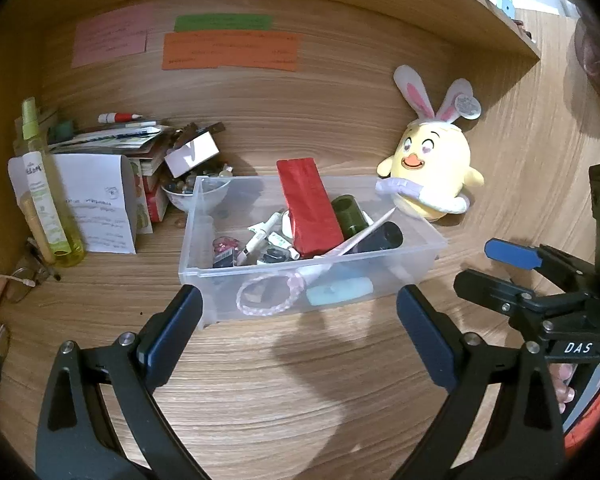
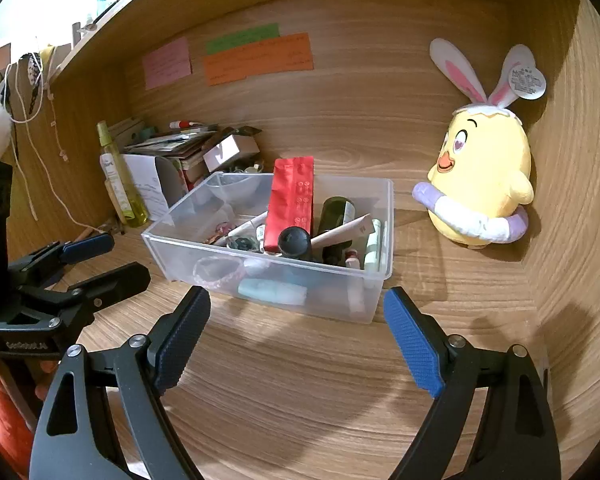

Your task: Organize objects

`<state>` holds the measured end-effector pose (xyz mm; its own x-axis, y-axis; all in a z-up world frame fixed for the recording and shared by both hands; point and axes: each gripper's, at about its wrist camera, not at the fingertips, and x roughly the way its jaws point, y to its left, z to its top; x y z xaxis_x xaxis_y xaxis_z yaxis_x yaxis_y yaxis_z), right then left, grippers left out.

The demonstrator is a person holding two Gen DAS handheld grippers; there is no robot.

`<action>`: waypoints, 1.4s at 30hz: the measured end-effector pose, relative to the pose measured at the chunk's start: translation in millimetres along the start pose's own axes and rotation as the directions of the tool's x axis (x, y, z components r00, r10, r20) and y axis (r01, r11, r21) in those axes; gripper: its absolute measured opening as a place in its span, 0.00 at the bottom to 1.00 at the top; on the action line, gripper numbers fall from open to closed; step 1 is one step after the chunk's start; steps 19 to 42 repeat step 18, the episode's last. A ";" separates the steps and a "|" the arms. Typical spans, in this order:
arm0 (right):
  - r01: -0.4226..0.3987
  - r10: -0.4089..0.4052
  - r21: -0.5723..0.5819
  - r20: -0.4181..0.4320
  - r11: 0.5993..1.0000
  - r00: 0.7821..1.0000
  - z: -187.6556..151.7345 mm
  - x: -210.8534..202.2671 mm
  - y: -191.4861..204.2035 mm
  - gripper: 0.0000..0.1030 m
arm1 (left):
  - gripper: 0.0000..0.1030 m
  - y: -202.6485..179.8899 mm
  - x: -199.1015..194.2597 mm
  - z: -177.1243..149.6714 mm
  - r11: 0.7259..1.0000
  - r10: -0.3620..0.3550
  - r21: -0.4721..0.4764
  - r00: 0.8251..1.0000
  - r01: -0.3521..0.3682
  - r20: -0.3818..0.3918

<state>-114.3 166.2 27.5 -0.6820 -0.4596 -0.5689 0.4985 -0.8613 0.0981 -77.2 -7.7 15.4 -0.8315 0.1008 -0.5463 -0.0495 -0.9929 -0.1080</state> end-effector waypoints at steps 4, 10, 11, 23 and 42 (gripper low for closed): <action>0.001 -0.001 0.006 -0.002 1.000 1.000 -0.8 -0.6 -0.5 0.84 | 0.96 0.0 0.5 -0.5 1.000 0.001 -0.006 1.000 -0.001 -0.001; 0.005 -0.005 0.012 -0.008 1.000 1.000 -1.4 -0.3 -1.3 0.84 | 0.96 0.1 4.7 -1.7 1.000 -0.020 -0.019 1.000 0.019 -0.018; 0.005 -0.005 0.012 -0.010 1.000 1.000 -1.6 0.0 -1.6 0.84 | 0.96 -0.7 5.0 -1.7 1.000 -0.020 -0.018 1.000 0.019 -0.018; 0.005 -0.005 0.019 -0.024 1.000 1.000 -3.8 4.2 -3.2 0.85 | 0.97 -0.2 4.8 -1.8 0.999 -0.026 -0.023 1.000 0.026 -0.014; 0.005 -0.005 0.019 -0.024 1.000 1.000 -3.8 4.2 -3.2 0.85 | 0.97 -0.2 4.8 -1.8 0.999 -0.026 -0.023 1.000 0.026 -0.014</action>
